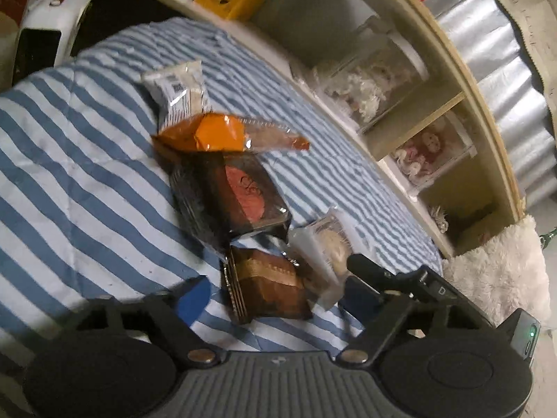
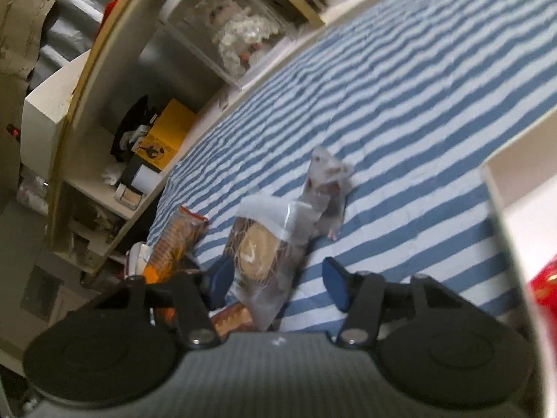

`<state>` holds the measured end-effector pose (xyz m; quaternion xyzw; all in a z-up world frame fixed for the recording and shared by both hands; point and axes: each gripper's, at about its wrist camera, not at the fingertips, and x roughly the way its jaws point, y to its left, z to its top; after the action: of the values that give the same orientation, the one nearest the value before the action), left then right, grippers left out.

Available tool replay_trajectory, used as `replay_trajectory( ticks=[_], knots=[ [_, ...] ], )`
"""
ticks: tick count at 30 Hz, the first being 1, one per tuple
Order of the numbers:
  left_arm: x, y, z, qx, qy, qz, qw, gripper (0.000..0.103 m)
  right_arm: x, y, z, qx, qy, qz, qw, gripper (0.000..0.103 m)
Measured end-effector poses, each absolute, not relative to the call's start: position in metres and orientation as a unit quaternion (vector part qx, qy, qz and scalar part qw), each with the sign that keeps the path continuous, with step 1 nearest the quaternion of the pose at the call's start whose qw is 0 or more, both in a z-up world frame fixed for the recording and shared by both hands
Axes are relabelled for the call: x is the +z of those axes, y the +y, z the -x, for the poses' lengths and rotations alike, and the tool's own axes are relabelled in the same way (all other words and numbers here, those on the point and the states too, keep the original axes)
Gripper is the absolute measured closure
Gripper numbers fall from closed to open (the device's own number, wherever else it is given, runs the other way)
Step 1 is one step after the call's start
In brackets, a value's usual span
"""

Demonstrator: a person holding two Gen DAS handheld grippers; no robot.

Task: Organize snacks
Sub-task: 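Grasp the clear-wrapped round cookie with the right gripper while the left grasps the brown gold-striped cake, then carry the round cookie and brown cake over the white box with both grippers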

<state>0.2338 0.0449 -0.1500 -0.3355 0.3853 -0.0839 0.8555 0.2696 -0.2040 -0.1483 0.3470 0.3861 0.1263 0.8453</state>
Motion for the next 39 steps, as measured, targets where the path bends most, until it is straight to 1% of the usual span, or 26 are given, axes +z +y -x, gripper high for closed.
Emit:
replay_trajectory(
  ticks=[2, 5, 6, 7, 8, 9, 10, 11, 12, 13, 17, 23, 29, 34, 36, 38, 39],
  knots=[
    [-0.156, 0.041, -0.236, -0.085, 0.392, 0.330, 0.855, 0.026, -0.155, -0.201, -0.275, 0.131, 0.386, -0.346, 0.845, 0.043],
    [-0.160, 0.038, -0.239, -0.082, 0.383, 0.326, 0.860, 0.028, -0.159, -0.199, -0.278, 0.138, 0.382, -0.347, 0.845, 0.050],
    [-0.160, 0.037, -0.240, -0.082, 0.378, 0.328, 0.862, 0.030, -0.159, -0.200, -0.278, 0.140, 0.383, -0.348, 0.844, 0.055],
    [-0.161, 0.037, -0.242, -0.081, 0.371, 0.330, 0.864, 0.038, -0.160, -0.202, -0.278, 0.143, 0.384, -0.350, 0.842, 0.061],
    [-0.162, 0.037, -0.242, -0.080, 0.366, 0.334, 0.865, 0.046, -0.160, -0.202, -0.278, 0.147, 0.387, -0.351, 0.840, 0.062],
    [-0.164, 0.036, -0.243, -0.080, 0.364, 0.339, 0.864, 0.049, -0.155, -0.205, -0.276, 0.146, 0.387, -0.352, 0.840, 0.066],
    [-0.166, 0.035, -0.242, -0.082, 0.364, 0.342, 0.862, 0.058, -0.154, -0.206, -0.274, 0.145, 0.386, -0.352, 0.840, 0.070],
    [-0.166, 0.034, -0.241, -0.084, 0.367, 0.342, 0.861, 0.069, -0.154, -0.209, -0.269, 0.145, 0.386, -0.351, 0.841, 0.072],
    [-0.166, 0.033, -0.240, -0.085, 0.373, 0.338, 0.860, 0.077, -0.151, -0.210, -0.265, 0.145, 0.387, -0.348, 0.842, 0.073],
    [-0.166, 0.032, -0.238, -0.085, 0.377, 0.336, 0.859, 0.080, -0.149, -0.212, -0.262, 0.142, 0.391, -0.344, 0.842, 0.074],
    [-0.158, 0.038, -0.224, -0.086, 0.380, 0.346, 0.853, 0.082, -0.137, -0.220, -0.248, 0.132, 0.399, -0.326, 0.847, 0.077],
    [-0.134, 0.048, -0.198, -0.083, 0.408, 0.318, 0.852, 0.083, -0.117, -0.225, -0.225, 0.129, 0.415, -0.292, 0.852, 0.082],
    [-0.115, 0.055, -0.161, -0.105, 0.472, 0.262, 0.835, 0.083, -0.108, -0.211, -0.200, 0.164, 0.455, -0.257, 0.836, 0.084],
    [-0.109, 0.060, -0.138, -0.121, 0.496, 0.228, 0.829, 0.082, -0.103, -0.201, -0.181, 0.210, 0.498, -0.228, 0.810, 0.084],
    [-0.112, 0.060, -0.135, -0.104, 0.505, 0.197, 0.834, 0.082, -0.103, -0.200, -0.174, 0.218, 0.512, -0.219, 0.802, 0.084],
    [-0.116, 0.059, -0.135, -0.081, 0.509, 0.162, 0.842, 0.073, -0.103, -0.199, -0.167, 0.218, 0.520, -0.198, 0.802, 0.084],
    [-0.117, 0.057, -0.135, -0.071, 0.511, 0.141, 0.845, 0.071, -0.103, -0.198, -0.165, 0.217, 0.521, -0.185, 0.805, 0.084]
  ],
)
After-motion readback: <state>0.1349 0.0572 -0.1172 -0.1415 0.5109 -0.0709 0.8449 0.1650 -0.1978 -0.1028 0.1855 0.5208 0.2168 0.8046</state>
